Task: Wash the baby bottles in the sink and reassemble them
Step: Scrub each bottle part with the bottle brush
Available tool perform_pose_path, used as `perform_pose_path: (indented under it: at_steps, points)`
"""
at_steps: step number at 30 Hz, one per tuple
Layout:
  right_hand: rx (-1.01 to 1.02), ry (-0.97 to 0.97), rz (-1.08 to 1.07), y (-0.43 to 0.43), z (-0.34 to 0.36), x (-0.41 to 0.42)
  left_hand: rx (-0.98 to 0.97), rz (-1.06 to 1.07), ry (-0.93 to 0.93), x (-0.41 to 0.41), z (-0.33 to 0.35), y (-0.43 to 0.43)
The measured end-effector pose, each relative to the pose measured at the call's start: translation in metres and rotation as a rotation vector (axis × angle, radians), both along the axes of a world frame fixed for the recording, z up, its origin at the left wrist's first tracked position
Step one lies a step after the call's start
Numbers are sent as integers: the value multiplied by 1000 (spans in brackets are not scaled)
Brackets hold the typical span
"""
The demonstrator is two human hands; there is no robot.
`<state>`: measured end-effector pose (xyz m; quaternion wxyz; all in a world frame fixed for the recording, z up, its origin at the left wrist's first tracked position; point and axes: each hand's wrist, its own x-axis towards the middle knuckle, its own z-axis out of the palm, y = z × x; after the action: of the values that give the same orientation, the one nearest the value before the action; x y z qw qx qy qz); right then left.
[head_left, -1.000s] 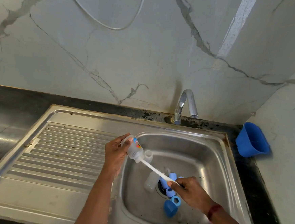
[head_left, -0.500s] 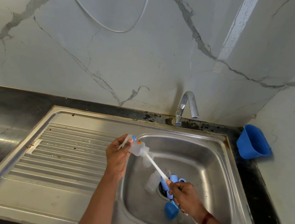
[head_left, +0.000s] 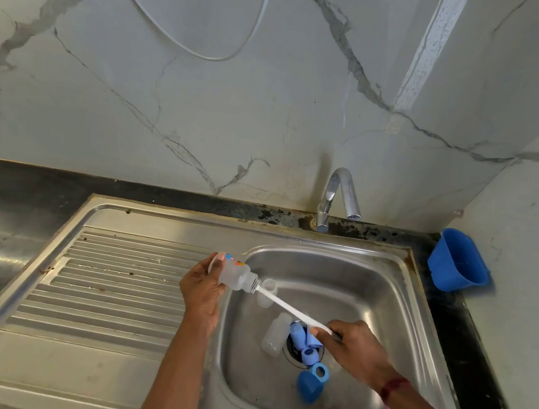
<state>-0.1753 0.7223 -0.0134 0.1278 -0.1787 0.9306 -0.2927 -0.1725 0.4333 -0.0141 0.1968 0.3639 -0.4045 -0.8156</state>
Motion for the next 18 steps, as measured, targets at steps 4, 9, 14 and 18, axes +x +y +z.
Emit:
perform_pose_path:
  at_steps: [4,9,14,18]
  points:
    - [187,213,-3,11,-12,0,-28,97,-87,-1,5,-7]
    - [148,316,-3,15,-22,2,-70,114,-77,-2,13,-19]
    - [248,328,58,12,-17,3,-102,111,-67,2,13,-15]
    - [99,314,43,15,-16,3,-119,108,-45,5,9,-13]
